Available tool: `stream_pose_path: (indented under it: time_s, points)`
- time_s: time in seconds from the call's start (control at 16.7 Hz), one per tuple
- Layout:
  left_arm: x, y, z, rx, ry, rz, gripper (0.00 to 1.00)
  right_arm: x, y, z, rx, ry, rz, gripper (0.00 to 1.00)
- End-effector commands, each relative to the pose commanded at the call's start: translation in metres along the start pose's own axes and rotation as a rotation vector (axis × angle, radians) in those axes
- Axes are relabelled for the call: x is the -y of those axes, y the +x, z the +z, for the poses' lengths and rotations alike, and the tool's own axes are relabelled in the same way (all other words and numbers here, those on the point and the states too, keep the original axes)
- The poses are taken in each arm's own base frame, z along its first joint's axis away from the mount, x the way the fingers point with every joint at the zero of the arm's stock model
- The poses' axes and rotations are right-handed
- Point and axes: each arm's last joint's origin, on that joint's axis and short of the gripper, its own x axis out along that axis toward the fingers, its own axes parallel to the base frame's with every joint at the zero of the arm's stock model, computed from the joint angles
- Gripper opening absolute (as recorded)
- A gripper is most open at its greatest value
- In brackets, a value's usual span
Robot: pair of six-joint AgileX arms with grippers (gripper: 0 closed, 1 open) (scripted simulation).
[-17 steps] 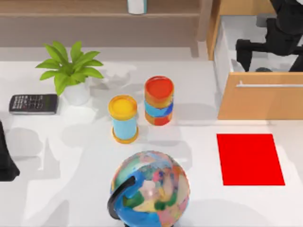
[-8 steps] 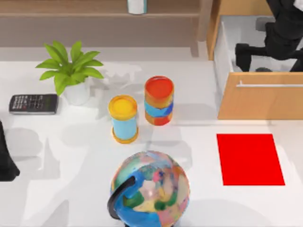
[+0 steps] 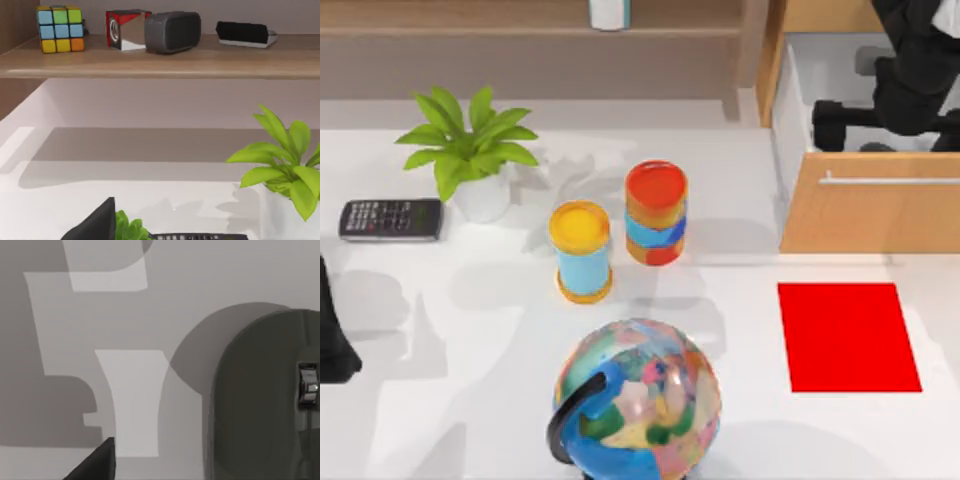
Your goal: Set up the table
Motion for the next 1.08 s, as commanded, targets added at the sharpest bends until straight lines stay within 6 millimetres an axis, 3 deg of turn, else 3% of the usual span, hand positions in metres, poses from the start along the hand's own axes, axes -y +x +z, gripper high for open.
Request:
stream_pose_path:
  time_s: [0.06, 0.84, 1.08]
  points:
    - [0.0, 0.0, 0.0, 0.0, 0.0, 0.0, 1.0, 0.0, 0.0, 0.0, 0.0, 0.0, 0.0, 1.0]
    - [0.0, 0.0, 0.0, 0.0, 0.0, 0.0, 1.0, 0.0, 0.0, 0.0, 0.0, 0.0, 0.0, 0.02]
    - [0.0, 0.0, 0.0, 0.0, 0.0, 0.0, 1.0, 0.0, 0.0, 0.0, 0.0, 0.0, 0.0, 0.0]
